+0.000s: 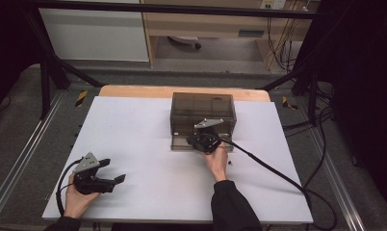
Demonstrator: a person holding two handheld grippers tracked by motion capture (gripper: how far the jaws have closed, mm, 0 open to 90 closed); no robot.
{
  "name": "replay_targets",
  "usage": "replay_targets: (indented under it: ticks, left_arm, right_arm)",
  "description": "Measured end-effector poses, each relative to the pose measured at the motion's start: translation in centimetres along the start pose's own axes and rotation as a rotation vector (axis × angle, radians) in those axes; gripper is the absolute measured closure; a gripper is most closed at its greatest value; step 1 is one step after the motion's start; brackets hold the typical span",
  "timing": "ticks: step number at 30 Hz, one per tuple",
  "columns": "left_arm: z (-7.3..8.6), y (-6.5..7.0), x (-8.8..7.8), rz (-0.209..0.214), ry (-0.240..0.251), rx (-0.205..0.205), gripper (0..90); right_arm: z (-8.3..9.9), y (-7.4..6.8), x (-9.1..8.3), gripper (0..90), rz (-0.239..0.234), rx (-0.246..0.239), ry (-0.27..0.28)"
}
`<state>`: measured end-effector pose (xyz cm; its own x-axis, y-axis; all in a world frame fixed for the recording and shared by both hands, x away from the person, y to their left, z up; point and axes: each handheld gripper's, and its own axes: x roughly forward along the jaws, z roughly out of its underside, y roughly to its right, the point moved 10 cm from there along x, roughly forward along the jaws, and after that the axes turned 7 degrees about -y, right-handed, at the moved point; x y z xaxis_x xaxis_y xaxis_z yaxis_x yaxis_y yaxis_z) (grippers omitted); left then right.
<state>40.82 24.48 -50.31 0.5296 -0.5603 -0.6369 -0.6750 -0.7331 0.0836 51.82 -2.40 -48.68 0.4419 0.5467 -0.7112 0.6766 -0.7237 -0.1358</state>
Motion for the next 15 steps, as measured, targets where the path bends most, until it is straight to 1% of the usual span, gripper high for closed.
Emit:
replay_targets:
  ticks: [1,3,5,10,13,15]
  left_arm:
    - [0.0,0.0,0.0,0.000,0.000,0.001,8.2]
    - [0.0,0.0,0.0,0.000,0.000,-0.001,8.2]
    - [0.0,-0.1,0.0,0.000,0.003,-0.002,8.2]
    - [0.0,0.0,0.0,0.000,0.002,-0.001,8.2]
    - [0.0,0.0,0.0,0.000,0.000,0.000,8.2]
    - [0.0,0.0,0.0,0.001,0.001,0.000,8.2]
  right_arm:
    - [0.0,0.0,0.0,82.4,0.000,0.000,0.000]
    - [0.0,0.0,0.5,82.3,0.008,-0.018,-0.003]
    - [0.0,-0.1,0.9,82.2,0.012,-0.024,-0.005]
    - [0.1,-0.2,1.6,81.9,0.014,-0.024,-0.013]
    - [0.0,-0.1,1.8,77.1,0.016,-0.020,-0.008]
    - [0.0,0.0,1.8,75.6,0.022,-0.023,-0.003]
